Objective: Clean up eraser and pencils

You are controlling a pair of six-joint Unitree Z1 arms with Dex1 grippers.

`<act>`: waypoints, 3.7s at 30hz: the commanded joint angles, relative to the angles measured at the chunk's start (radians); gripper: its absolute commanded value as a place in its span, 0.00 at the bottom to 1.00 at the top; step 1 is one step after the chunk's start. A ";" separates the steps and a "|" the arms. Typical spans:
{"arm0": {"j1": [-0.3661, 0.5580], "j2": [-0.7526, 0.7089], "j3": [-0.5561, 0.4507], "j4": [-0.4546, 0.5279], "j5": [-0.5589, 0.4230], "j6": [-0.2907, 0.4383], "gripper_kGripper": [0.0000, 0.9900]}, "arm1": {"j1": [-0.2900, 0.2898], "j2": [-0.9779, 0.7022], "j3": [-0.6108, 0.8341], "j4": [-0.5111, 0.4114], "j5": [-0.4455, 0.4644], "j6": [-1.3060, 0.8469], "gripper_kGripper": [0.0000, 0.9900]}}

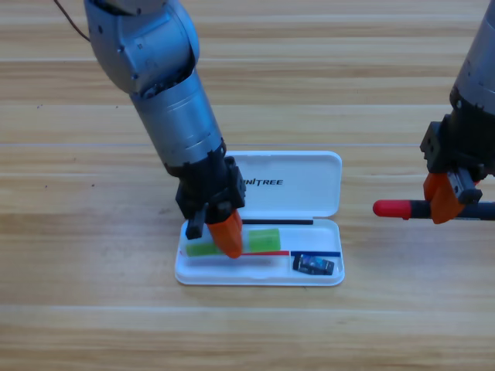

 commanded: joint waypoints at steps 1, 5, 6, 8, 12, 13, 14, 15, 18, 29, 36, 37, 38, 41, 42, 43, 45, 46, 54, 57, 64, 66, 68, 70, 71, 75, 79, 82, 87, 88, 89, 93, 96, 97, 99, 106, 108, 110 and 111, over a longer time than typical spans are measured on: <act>-0.016 0.065 0.011 -0.016 0.015 0.006 0.00 | 0.034 0.038 -0.007 0.016 0.019 0.008 0.00; -0.018 0.068 0.011 -0.018 0.015 0.006 0.00 | 0.037 0.041 -0.010 0.016 0.019 0.011 0.00; -0.018 0.068 0.011 -0.018 0.015 0.005 0.00 | 0.037 0.042 -0.010 0.016 0.019 0.013 0.00; -0.018 0.070 0.010 -0.019 0.015 0.005 0.00 | 0.039 0.042 -0.010 0.016 0.019 0.013 0.00; -0.021 0.070 0.010 -0.019 0.017 0.002 0.00 | 0.039 0.044 -0.013 0.016 0.019 0.014 0.00; -0.021 0.070 0.010 -0.019 0.017 0.000 0.00 | 0.039 0.044 -0.013 0.016 0.019 0.014 0.00; -0.021 0.068 0.010 -0.019 0.017 0.000 0.00 | 0.040 0.044 -0.013 0.016 0.019 0.014 0.00; -0.021 0.067 0.010 -0.019 0.017 -0.002 0.00 | 0.040 0.045 -0.014 0.016 0.019 0.016 0.00; -0.021 0.064 0.010 -0.019 0.020 -0.005 0.00 | 0.042 0.045 -0.016 0.014 0.019 0.017 0.00; -0.021 0.045 0.022 -0.016 0.023 -0.029 1.00 | 0.048 0.051 -0.030 0.016 0.019 0.025 0.00; -0.021 0.030 0.024 -0.013 0.027 -0.037 1.00 | 0.086 0.084 -0.069 0.016 0.019 0.050 0.00; -0.021 0.022 0.025 -0.010 0.029 -0.038 1.00 | 0.094 0.096 -0.080 0.016 0.019 0.054 0.00; -0.021 0.009 0.028 -0.007 0.030 -0.040 1.00 | 0.100 0.110 -0.094 0.016 0.019 0.059 0.00; -0.021 -0.077 0.044 0.018 0.030 -0.048 1.00 | 0.123 0.159 -0.135 0.016 0.018 0.074 0.00; -0.021 -0.117 0.041 0.037 0.029 -0.049 1.00 | 0.131 0.174 -0.149 0.016 0.016 0.079 0.00; -0.021 -0.163 0.037 0.060 0.026 -0.051 1.00 | 0.140 0.193 -0.165 0.016 0.015 0.082 0.00; -0.015 -0.260 0.011 0.120 0.020 -0.051 1.00 | 0.155 0.228 -0.198 0.016 0.013 0.086 0.00; -0.003 -0.309 -0.009 0.151 0.020 -0.051 1.00 | 0.163 0.245 -0.217 0.016 0.012 0.088 0.00; 0.217 -0.669 -0.064 0.248 0.012 -0.041 1.00 | 0.197 0.409 -0.402 0.034 -0.030 0.094 0.00; 0.327 -0.715 -0.045 0.243 -0.019 -0.012 1.00 | 0.203 0.464 -0.471 0.052 -0.030 0.100 0.00; 0.507 -0.726 0.059 0.185 -0.148 0.051 1.00 | 0.218 0.527 -0.560 0.074 -0.028 0.111 0.00; 0.534 -0.728 0.085 0.174 -0.177 0.064 1.00 | 0.218 0.539 -0.574 0.077 -0.028 0.113 0.00; 0.550 -0.728 0.102 0.168 -0.194 0.074 1.00 | 0.218 0.552 -0.585 0.080 -0.028 0.114 0.00; 0.550 -0.728 0.108 0.166 -0.197 0.077 1.00 | 0.218 0.559 -0.591 0.080 -0.028 0.114 0.00; 0.550 -0.728 0.113 0.166 -0.197 0.078 1.00 | 0.218 0.562 -0.592 0.080 -0.028 0.116 0.00; 0.550 -0.729 0.142 0.156 -0.212 0.084 1.00 | 0.218 0.573 -0.603 0.080 -0.030 0.125 0.00; 0.550 -0.732 0.180 0.134 -0.220 0.084 1.00 | 0.218 0.576 -0.623 0.080 -0.031 0.140 0.27; 0.550 -0.737 0.206 0.119 -0.220 0.084 1.00 | 0.218 0.568 -0.625 0.080 -0.042 0.165 0.75; 0.550 -0.735 0.218 0.106 -0.220 0.084 1.00 | 0.218 0.522 -0.612 0.088 -0.047 0.188 0.88; 0.550 -0.735 0.218 0.106 -0.220 0.084 1.00 | 0.218 0.509 -0.611 0.094 -0.047 0.188 0.88; 0.550 -0.735 0.218 0.105 -0.220 0.084 1.00 | 0.221 0.489 -0.605 0.100 -0.045 0.188 0.90; 0.550 -0.735 0.214 0.087 -0.220 0.081 1.00 | 0.241 0.358 -0.540 0.114 -0.002 0.188 0.91; 0.550 -0.731 0.215 0.051 -0.221 0.071 1.00 | 0.252 0.209 -0.456 0.112 0.079 0.189 0.91; 0.550 -0.725 0.217 0.031 -0.224 0.068 1.00 | 0.254 0.157 -0.425 0.112 0.104 0.191 0.91; 0.550 -0.700 0.214 -0.002 -0.233 0.052 1.00 | 0.255 0.055 -0.353 0.100 0.157 0.194 0.91; 0.551 -0.516 0.199 -0.185 -0.269 -0.015 1.00 | 0.232 -0.318 0.044 -0.244 0.230 0.304 0.93; 0.557 -0.435 0.183 -0.243 -0.287 -0.032 1.00 | 0.215 -0.386 0.118 -0.314 0.257 0.320 0.94; 0.573 -0.333 0.134 -0.262 -0.333 -0.035 1.00 | 0.203 -0.432 0.178 -0.373 0.279 0.332 0.94; 0.582 -0.283 0.108 -0.266 -0.359 -0.035 1.00 | 0.201 -0.447 0.198 -0.389 0.282 0.337 0.94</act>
